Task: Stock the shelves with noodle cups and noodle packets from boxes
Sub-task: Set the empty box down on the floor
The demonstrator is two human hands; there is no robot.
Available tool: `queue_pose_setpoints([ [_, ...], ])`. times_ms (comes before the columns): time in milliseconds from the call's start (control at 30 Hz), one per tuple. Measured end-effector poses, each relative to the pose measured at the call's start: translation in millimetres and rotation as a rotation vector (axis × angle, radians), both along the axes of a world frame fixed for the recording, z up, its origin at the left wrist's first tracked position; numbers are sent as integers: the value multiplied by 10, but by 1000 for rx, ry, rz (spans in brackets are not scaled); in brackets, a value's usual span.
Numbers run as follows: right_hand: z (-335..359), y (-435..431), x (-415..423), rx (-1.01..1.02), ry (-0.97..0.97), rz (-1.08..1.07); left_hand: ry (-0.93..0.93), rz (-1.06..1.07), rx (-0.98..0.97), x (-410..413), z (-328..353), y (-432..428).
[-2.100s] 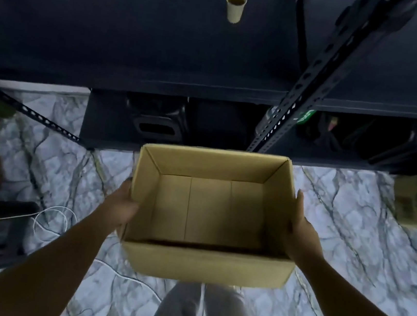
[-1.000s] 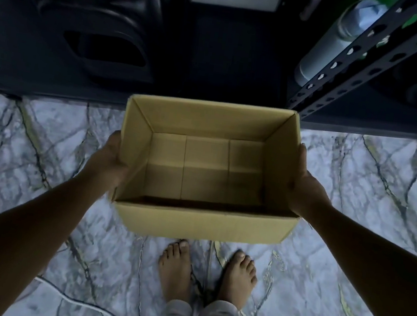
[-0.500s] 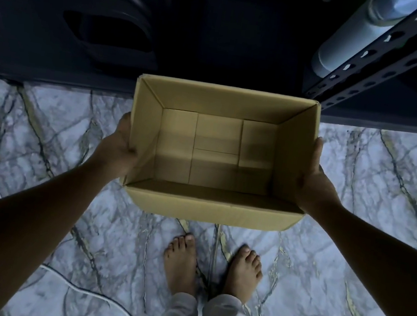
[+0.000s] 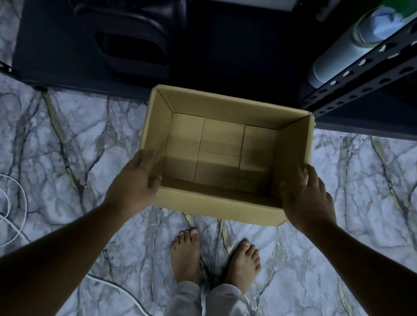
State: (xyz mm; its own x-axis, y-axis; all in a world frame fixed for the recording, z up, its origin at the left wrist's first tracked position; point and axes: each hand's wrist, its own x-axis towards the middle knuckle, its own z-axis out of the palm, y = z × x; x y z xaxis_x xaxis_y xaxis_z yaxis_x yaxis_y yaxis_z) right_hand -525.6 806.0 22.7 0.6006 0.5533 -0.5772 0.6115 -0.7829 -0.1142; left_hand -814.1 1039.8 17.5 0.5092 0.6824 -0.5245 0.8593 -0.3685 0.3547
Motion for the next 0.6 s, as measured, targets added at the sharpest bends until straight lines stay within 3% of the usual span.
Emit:
queue_pose_setpoints([
  [333, 1385, -418, -927, -139, 175, 43, 268, -407, -119, -109, 1320, -928],
  [600, 2876, -795, -1405, -28, 203, 19, 93, -422, -127, -144, 2739, -1215],
])
